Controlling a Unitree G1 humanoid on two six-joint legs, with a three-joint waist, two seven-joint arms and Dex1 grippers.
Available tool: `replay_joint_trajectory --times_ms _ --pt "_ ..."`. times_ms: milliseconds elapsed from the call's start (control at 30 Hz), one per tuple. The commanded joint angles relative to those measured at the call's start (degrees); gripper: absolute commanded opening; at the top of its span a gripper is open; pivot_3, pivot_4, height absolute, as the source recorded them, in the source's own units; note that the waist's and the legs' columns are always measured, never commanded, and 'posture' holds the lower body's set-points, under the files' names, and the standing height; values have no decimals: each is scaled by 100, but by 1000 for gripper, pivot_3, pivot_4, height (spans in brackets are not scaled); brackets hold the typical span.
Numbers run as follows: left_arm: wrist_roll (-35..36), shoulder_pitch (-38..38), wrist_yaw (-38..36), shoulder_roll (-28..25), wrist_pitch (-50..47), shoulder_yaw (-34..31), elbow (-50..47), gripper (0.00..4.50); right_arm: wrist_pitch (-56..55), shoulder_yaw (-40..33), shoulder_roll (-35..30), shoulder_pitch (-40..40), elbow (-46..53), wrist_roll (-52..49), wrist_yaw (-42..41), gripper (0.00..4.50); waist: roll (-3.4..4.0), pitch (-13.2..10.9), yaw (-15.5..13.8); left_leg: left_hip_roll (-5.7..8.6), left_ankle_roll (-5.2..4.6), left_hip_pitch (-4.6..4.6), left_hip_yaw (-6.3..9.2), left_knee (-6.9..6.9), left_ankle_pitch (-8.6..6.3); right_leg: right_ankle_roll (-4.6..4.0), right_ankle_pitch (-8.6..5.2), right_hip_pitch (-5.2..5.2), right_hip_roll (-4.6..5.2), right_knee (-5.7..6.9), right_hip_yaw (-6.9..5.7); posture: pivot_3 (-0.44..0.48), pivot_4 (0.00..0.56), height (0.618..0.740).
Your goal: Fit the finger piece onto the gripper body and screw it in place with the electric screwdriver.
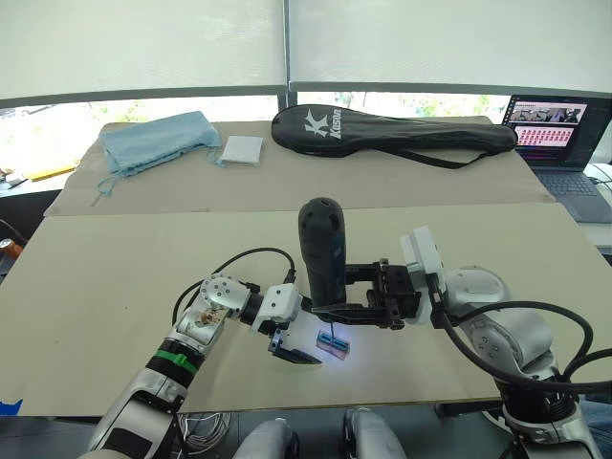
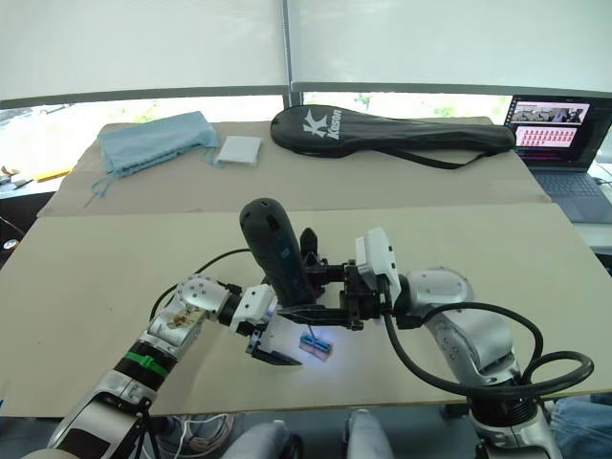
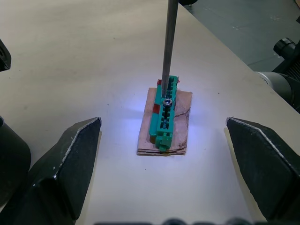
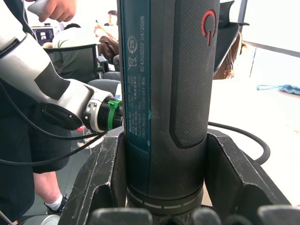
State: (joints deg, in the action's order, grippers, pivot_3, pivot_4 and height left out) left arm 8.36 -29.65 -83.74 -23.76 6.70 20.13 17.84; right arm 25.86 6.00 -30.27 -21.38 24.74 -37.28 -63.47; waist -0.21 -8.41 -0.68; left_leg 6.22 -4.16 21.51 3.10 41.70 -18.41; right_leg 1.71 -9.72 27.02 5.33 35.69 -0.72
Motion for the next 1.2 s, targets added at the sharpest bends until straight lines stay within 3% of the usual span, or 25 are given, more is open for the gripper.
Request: replay_joint_trajectory --times_ms 33,1200 --pt "36 -89 33 18 83 -17 -46 4500 -166 -92 48 -25 186 -150 -24 1879 0 0 0 0 0 0 0 0 0 0 0 0 0 0 0 0 150 736" --pt "49 -99 76 66 82 -15 -48 4500 -205 -11 62 -49 117 -37 -46 1879 0 0 0 0 0 0 0 0 0 0 0 0 0 1 0 0 150 736"
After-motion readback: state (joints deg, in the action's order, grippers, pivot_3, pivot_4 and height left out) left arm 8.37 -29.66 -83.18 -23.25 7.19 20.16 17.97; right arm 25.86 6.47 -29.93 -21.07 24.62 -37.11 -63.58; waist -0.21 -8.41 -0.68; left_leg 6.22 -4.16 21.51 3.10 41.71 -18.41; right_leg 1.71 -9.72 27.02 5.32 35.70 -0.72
